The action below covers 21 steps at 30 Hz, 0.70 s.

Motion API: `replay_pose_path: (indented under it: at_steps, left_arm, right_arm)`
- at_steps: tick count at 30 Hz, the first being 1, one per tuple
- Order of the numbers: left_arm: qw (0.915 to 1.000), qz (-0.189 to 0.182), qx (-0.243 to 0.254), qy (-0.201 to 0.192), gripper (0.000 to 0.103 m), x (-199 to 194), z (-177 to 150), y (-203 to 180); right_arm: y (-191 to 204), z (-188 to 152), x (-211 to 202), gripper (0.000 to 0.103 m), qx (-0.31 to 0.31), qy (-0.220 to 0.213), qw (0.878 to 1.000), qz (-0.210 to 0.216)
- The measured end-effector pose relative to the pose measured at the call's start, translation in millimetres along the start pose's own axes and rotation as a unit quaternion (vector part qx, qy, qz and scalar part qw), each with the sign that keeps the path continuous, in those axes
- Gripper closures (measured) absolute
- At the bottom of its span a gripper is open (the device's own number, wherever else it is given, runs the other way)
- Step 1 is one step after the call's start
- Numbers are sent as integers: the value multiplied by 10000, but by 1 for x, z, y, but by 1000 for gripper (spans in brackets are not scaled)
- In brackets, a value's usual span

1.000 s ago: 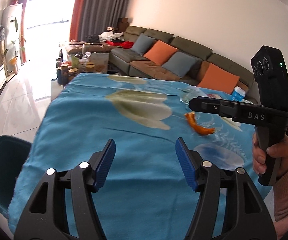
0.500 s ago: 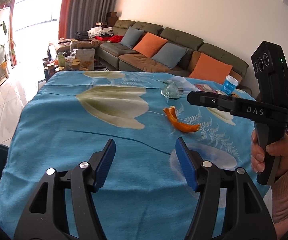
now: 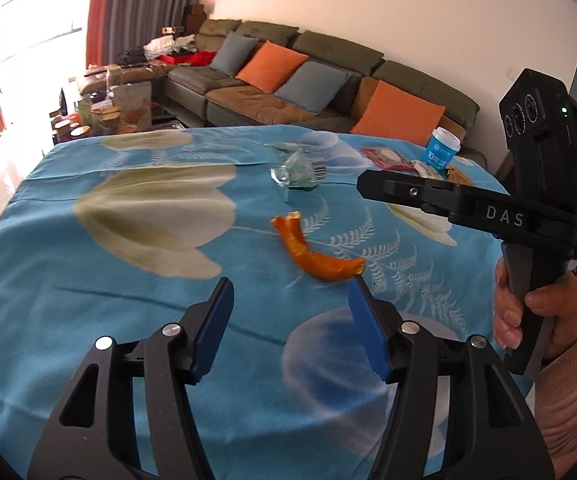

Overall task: Collect trash
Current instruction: 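Move both open grippers back over the orange peel and plastic bottle on the bed, then grasp the orange peel with the left gripper while the right grasps the crumpled plastic bottle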

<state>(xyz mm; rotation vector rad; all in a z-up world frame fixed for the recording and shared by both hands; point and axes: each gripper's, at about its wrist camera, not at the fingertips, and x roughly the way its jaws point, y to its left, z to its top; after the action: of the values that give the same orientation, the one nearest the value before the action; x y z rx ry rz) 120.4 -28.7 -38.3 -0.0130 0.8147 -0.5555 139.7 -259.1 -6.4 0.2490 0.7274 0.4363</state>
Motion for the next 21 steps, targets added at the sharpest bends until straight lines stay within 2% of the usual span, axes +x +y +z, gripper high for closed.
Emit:
replay_pose_path:
  at_steps: [6,14,21]
  left_arm:
    - [9993,-205,-57,292,55,27,14,-6]
    - [9969,-329,-292,647,61,58,23,-5]
    - [9950,-504,-468,719,71,71,25,-1]
  right_arm:
    - [-13,2,3,66,79,3,10000,-31]
    - [-22,15,19,66,94,71,9999,-80]
    - [-29,27,46,66,196,321,9993,-58]
